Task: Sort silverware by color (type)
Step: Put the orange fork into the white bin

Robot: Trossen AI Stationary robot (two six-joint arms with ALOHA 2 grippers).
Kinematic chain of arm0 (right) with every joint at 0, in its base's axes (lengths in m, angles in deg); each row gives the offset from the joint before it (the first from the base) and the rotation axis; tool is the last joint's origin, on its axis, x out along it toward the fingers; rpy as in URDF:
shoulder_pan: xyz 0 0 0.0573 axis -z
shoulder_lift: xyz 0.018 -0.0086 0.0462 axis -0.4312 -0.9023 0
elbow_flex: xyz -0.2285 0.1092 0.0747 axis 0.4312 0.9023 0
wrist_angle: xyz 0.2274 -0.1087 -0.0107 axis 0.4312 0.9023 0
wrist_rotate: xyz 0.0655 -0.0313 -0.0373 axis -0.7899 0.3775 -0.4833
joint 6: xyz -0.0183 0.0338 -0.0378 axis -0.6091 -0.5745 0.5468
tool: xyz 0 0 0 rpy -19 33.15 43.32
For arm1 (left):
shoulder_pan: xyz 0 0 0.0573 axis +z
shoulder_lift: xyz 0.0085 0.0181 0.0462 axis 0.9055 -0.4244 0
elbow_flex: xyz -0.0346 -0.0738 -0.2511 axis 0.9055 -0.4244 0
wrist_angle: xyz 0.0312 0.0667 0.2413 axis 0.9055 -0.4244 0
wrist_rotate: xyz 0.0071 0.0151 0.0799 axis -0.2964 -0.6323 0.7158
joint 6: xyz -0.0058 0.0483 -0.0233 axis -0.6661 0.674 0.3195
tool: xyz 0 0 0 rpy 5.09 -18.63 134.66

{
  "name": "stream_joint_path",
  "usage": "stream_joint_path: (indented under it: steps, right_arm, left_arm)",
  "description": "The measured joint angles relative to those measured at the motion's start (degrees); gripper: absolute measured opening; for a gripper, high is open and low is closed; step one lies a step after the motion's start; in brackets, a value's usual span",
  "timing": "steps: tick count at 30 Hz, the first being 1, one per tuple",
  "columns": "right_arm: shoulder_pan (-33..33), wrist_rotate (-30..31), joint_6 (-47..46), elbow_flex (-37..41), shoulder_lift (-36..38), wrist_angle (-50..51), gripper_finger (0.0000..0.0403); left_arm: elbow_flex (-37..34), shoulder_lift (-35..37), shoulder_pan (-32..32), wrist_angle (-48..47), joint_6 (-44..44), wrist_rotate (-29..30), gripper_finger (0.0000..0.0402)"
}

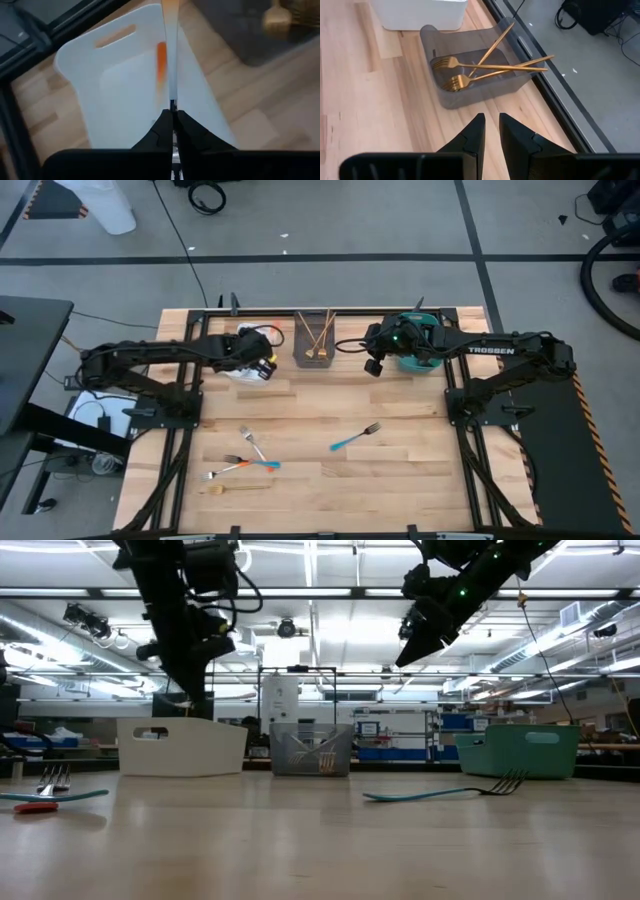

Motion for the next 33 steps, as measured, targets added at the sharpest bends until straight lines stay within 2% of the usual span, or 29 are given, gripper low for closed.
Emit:
stream_joint_path:
  steps: [9,16,19,23,27,33]
  right_arm:
    - [0.0,-0.1,-0.2,0.0,0.0,0.1,0.0067]
    - [0.0,-0.1,-1.7,0.0,0.0,0.1,0.0067]
    - [0.0,-0.1,-2.9,0.0,0.0,0.1,0.0067]
    - [0.0,-0.1,-5.5,0.0,0.0,0.1,0.0067]
    - [0.0,-0.2,-6.0,0.0,0.0,0.0,0.0067]
    - [0.0,-0.1,-5.7,0.0,0.0,-0.1,0.0067]
  left_arm:
    - [-5.8,0.0,6.1,8.4,6.7,-2.6,0.0011]
    - [-10.8,0.0,7.3,9.7,12.0,-2.9,0.0011]
    - [-12.5,0.1,7.5,12.4,15.3,-4.8,0.0011]
    - [-14.3,0.1,8.4,12.9,15.9,-5.4,0.0011]
    - [-15.8,0.1,9.2,14.6,15.9,-5.3,0.0031]
    - [-16.3,-0.1,9.3,14.1,15.9,-6.6,0.0085]
